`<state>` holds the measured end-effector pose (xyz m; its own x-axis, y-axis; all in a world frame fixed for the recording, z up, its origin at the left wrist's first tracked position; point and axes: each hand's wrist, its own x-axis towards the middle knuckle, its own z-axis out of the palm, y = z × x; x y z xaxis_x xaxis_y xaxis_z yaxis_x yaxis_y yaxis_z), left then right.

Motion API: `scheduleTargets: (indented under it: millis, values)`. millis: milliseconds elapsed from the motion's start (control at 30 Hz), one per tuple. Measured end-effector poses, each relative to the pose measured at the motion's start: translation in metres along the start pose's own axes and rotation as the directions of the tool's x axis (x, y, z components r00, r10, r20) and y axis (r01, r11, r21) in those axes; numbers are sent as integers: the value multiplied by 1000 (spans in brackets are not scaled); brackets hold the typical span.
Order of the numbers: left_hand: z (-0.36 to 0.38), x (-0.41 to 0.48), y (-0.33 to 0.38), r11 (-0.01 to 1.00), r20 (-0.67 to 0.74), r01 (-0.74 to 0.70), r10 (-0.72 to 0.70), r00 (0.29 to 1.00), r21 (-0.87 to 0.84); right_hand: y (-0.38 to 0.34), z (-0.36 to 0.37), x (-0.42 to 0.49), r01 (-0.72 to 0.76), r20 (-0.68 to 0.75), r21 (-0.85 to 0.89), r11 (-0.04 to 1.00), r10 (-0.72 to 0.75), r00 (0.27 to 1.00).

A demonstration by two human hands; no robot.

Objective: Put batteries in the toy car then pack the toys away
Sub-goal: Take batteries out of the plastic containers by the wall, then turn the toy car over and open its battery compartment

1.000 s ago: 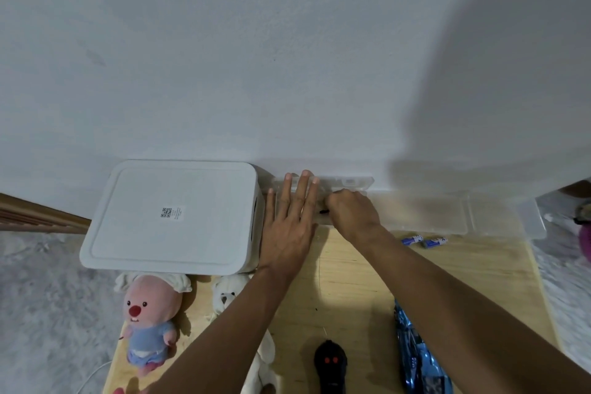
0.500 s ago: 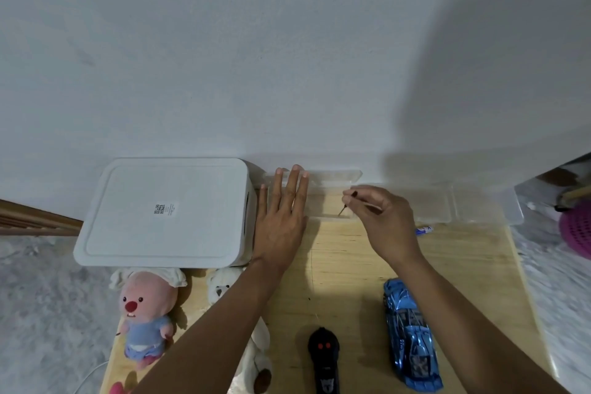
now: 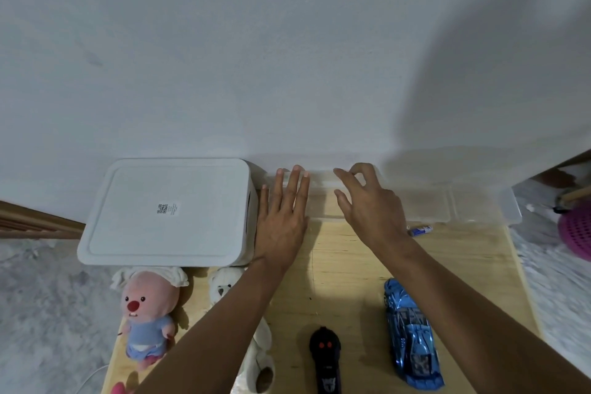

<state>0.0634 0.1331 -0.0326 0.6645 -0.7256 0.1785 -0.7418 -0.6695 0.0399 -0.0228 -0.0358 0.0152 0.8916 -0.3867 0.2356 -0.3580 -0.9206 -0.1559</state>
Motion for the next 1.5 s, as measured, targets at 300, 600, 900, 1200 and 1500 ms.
scheduleTargets:
  millis: [300, 600, 900, 1200, 1500]
  values:
    - [1, -38, 13, 999, 23, -3, 4, 1000, -50, 1, 12, -25, -31, 41, 145, 989, 25, 999]
    - [5, -59, 13, 997, 199, 11, 5, 980, -78, 1, 33, -39, -83, 176, 147, 986, 56, 983]
    - [-22, -58, 20, 987, 223, 42, -6, 975, -157, 5, -14, -66, -186, 251, 293, 938, 112, 962]
    - [-48, -95, 120, 894, 457, -111, 324, 829, -434, 98, -64, -204, -341, 606, 169, 925, 176, 776]
    - [-32, -127, 180, 910, 591, 30, 243, 770, -413, 118, -54, -240, -481, 677, 376, 792, 120, 726]
